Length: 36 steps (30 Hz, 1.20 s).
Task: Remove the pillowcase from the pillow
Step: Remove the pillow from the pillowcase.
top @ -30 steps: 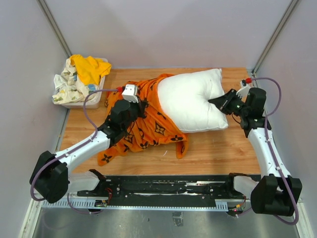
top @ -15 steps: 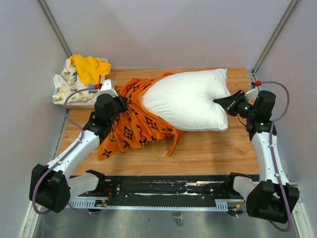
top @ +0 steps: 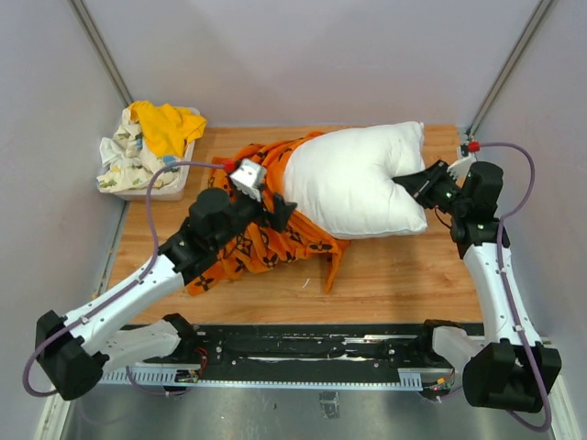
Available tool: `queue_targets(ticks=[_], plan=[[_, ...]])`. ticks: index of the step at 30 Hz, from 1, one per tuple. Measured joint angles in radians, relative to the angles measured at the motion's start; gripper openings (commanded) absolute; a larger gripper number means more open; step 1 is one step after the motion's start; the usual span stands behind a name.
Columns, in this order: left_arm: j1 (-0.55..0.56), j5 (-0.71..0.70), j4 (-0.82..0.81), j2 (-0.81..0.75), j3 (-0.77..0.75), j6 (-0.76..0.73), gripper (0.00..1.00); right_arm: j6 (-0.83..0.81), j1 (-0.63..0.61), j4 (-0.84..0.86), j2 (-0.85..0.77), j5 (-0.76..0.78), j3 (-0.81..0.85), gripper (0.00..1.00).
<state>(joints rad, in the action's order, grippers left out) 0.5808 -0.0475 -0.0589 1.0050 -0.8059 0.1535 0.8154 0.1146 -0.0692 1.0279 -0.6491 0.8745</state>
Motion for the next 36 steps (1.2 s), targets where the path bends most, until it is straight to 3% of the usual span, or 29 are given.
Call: queue_targets(ticks=[5, 10, 14, 19, 29, 36], plan=[[0.33, -0.092, -0.086, -0.013, -0.03, -0.168, 0.99, -0.029, -0.096, 0.003, 0.026, 0.045, 0.054, 0.01], [0.51, -0.144, -0.231, -0.013, -0.006, -0.299, 0.99, -0.039, -0.126, 0.002, 0.052, 0.072, 0.055, 0.01], [0.624, -0.244, -0.34, 0.139, -0.053, -0.415, 0.99, -0.043, -0.144, 0.003, 0.072, 0.085, 0.058, 0.01], [0.675, -0.342, -0.458, 0.355, -0.065, -0.542, 0.99, -0.049, -0.148, 0.001, 0.076, 0.085, 0.059, 0.01], [0.694, -0.457, -0.747, 0.573, -0.055, -0.798, 0.99, -0.052, -0.148, 0.002, 0.076, 0.082, 0.058, 0.01], [0.697, -0.59, -0.923, 0.798, -0.161, -0.989, 0.99, -0.046, -0.179, 0.015, 0.076, 0.105, 0.058, 0.01]])
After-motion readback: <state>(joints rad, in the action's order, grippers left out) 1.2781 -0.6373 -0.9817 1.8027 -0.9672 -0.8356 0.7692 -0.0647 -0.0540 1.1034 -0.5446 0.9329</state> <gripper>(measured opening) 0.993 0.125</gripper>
